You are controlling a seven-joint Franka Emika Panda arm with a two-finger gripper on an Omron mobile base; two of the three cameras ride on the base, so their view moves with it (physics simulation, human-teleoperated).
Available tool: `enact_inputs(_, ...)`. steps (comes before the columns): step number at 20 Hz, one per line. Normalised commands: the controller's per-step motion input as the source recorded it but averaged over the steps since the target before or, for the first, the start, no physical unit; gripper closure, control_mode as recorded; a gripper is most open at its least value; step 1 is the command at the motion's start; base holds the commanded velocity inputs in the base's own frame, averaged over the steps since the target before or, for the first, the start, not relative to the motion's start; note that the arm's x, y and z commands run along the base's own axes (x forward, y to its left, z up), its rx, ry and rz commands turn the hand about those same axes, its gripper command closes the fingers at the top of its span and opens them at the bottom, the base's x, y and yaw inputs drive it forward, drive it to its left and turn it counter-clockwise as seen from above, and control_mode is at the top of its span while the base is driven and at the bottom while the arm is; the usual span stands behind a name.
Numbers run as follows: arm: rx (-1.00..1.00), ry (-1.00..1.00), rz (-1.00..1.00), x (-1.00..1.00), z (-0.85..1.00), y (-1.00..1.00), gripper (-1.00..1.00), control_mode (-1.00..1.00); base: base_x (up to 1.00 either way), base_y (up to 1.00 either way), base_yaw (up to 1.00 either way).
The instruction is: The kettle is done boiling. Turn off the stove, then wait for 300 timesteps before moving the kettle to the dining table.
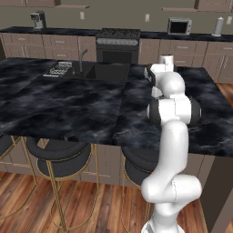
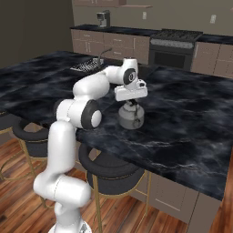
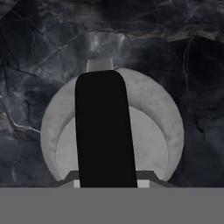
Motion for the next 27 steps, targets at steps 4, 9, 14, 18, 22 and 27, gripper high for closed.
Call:
enact_inputs(4,0.00,0.00,0.02,0.37,-0.31,0.07,1.00,-1.00,0.00,0.00,0.00)
enact_inputs(9,0.00,0.00,0.02,0.31,-0.30,0.04,1.00,-1.00,0.00,0.00,0.00)
enact_inputs(14,0.00,0.00,0.02,0.28,-0.27,0.04,1.00,-1.00,0.00,0.00,0.00)
enact_inputs(18,0.00,0.00,0.01,0.21,-0.27,0.01,1.00,-1.00,0.00,0.00,0.00)
enact_inputs(22,0.00,0.00,0.00,0.10,-0.25,0.01,1.00,-1.00,0.00,0.00,0.00)
enact_inputs(27,0.01,0.07,0.02,0.00,-0.22,0.09,-1.00,-1.00,0.00,0.00,0.00)
